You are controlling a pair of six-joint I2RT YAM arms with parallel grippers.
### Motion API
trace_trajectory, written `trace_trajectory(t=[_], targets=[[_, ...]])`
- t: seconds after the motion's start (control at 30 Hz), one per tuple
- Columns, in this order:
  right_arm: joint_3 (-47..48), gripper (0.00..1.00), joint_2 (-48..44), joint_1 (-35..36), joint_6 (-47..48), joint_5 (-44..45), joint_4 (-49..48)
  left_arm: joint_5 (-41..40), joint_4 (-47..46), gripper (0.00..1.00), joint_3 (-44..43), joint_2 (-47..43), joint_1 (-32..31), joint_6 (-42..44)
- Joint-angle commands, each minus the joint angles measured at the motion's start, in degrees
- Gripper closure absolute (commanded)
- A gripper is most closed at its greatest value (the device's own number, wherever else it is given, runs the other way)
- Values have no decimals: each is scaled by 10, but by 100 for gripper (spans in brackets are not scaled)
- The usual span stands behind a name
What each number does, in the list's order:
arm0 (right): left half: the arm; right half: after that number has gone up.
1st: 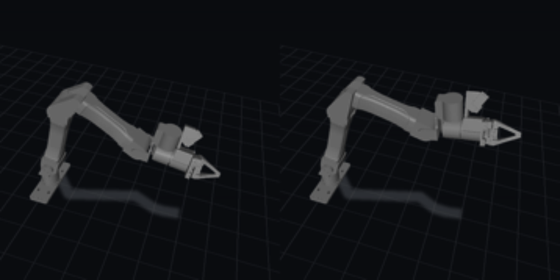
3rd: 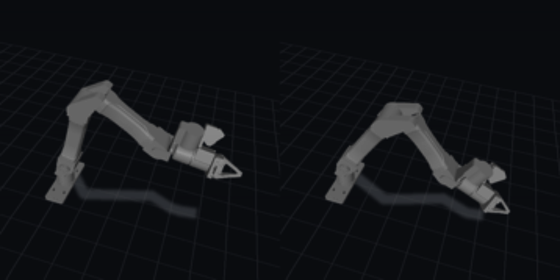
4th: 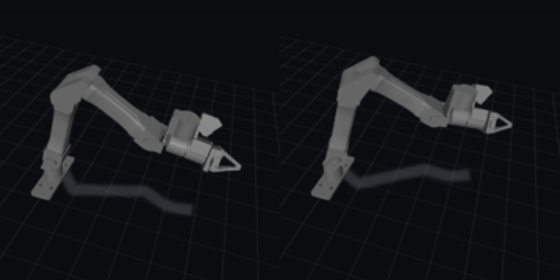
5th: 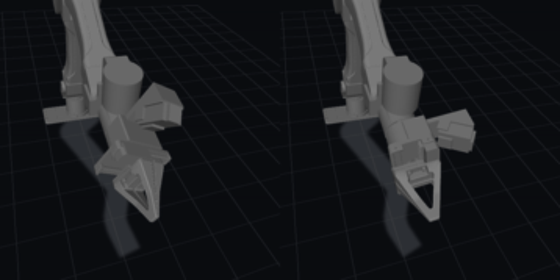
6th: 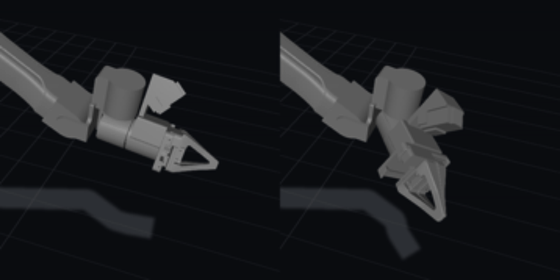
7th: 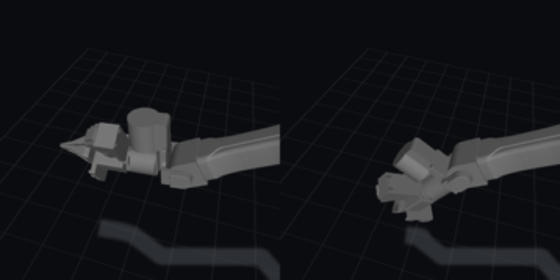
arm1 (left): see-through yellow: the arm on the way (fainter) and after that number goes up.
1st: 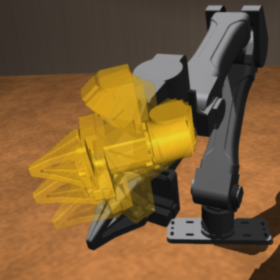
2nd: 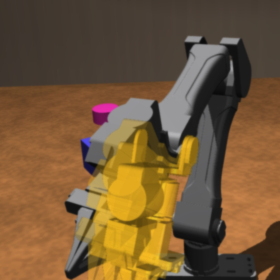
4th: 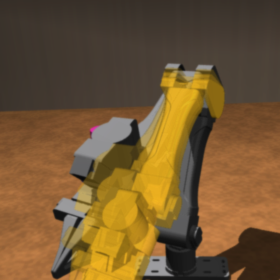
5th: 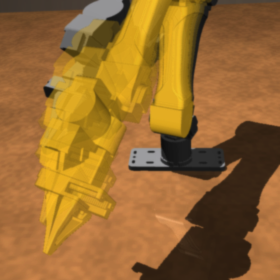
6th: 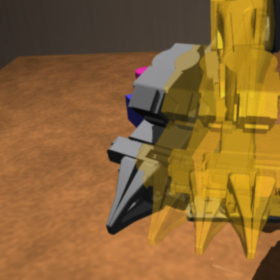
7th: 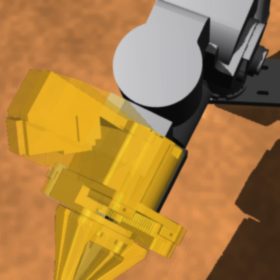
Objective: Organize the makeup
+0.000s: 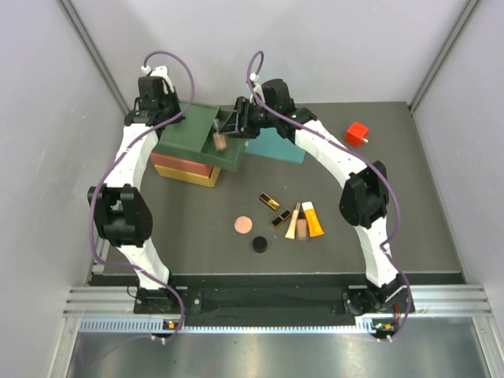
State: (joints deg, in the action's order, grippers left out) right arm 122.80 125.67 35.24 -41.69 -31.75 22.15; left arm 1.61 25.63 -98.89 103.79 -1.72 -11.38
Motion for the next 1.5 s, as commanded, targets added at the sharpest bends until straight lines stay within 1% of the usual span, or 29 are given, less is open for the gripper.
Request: trace_trajectory(t=[0.0, 0.2, 0.37, 0.47, 0.5, 0.57, 0.6, 0.7, 0.73, 0.87, 0.9, 0.93, 1.0, 1.03, 1.1, 1.23, 1.47], targets=[[35, 50, -14, 9, 3, -8, -27, -11, 126, 100, 21, 48, -1, 12], [35, 45, -24, 9, 9, -6, -30, -11, 128, 100, 17, 50, -1, 13], [35, 40, -53, 4, 30, 21, -20, -11, 131, 100, 13, 51, -1, 16], [29, 37, -94, -3, 61, 48, 13, -11, 134, 100, 11, 51, -1, 19], [26, 35, -103, -4, 84, 66, 26, -28, 133, 100, 11, 50, -1, 19], [8, 33, -138, -7, 110, 86, 67, -29, 134, 100, 11, 50, -1, 20], [-2, 31, -150, -8, 138, 108, 80, -29, 134, 100, 12, 49, -1, 20], [-62, 28, -202, -11, 190, 148, 130, -27, 133, 100, 13, 51, -1, 19], [-101, 27, -218, -12, 201, 157, 139, -27, 133, 100, 13, 52, -1, 18], [-205, 25, -287, -13, 247, 217, 194, -27, 133, 100, 17, 52, -1, 18], [-228, 25, -297, -13, 253, 240, 208, -27, 133, 100, 19, 52, -1, 18], [-284, 25, -308, -13, 253, 251, 211, -25, 132, 100, 20, 52, -1, 18], [-337, 25, -336, -13, 255, 280, 213, -23, 134, 100, 22, 53, -1, 18], [-386, 24, -343, -13, 254, 289, 212, -24, 135, 100, 21, 54, -1, 19], [-444, 24, -352, -13, 249, 302, 213, -24, 134, 100, 25, 53, -1, 22], [-486, 24, -331, -13, 234, 339, 225, -24, 138, 100, 27, 55, -1, 25], [-509, 26, -316, -13, 229, 375, 236, -21, 138, 100, 34, 53, -1, 24]])
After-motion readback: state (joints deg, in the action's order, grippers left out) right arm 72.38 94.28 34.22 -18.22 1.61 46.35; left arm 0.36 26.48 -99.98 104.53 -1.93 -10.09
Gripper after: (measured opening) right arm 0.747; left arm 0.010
